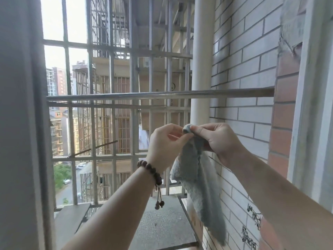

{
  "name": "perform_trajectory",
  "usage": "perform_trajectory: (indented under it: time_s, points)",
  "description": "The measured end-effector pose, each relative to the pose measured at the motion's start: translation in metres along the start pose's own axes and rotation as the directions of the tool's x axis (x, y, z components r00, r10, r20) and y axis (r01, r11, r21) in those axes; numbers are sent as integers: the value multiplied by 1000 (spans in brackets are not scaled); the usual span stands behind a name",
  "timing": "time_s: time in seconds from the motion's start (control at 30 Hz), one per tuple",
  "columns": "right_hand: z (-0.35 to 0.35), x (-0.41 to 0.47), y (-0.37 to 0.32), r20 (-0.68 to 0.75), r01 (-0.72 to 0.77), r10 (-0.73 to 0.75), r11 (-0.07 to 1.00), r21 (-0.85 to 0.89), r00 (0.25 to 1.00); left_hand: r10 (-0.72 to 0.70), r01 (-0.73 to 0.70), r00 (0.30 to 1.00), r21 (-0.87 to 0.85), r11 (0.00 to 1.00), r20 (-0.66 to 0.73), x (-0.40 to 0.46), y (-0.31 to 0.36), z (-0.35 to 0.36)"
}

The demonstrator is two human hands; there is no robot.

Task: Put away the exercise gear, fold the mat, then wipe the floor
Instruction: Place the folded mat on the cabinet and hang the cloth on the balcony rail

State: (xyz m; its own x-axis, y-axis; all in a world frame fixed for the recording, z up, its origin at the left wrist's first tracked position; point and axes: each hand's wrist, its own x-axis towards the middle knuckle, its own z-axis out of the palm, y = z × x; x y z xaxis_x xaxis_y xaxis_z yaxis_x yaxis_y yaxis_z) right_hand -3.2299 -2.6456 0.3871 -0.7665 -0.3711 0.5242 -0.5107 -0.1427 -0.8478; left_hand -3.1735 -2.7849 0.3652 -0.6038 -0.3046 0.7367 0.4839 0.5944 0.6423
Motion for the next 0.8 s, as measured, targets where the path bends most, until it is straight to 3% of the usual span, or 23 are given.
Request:
perform_trajectory:
  time_s: [0.1, 0.23, 0.33, 0.43, 0.53, 0.63, 0.7, 0.8]
  points:
    - [-3, -1, -3, 24, 12, -11, 999, -52, 1000, -22, 22, 999, -15, 1000, 24, 7, -1, -3]
    - [-9, 4, -4, 33, 64, -60, 985, -161, 998, -117, 137, 981, -121, 983, 157, 23, -2, -9]
    - [-12, 11, -4, -8, 129, -142, 920, -371, 990, -124, 145, 974, -98, 985, 187, 36, -6, -6]
    - [-19, 19, -10, 16, 200, -221, 847, -493, 975, -15, 23, 979, -36, 999, 205, 47, -6, -5]
    - [-37, 23, -28, 89, 252, -245, 795, -552, 966, 107, -155, 961, 174, 972, 257, 62, -4, -21]
    - [-58, 27, -51, 166, 283, -230, 761, -584, 959, 144, -244, 942, 324, 914, 304, 76, -4, -42]
    - [-66, 28, -63, 221, 310, -217, 675, -670, 951, 171, -278, 939, 366, 888, 297, 85, -5, -51]
    - [-72, 32, -72, 263, 320, -191, 409, -854, 946, 244, -318, 944, 425, 848, 221, 98, -7, -59]
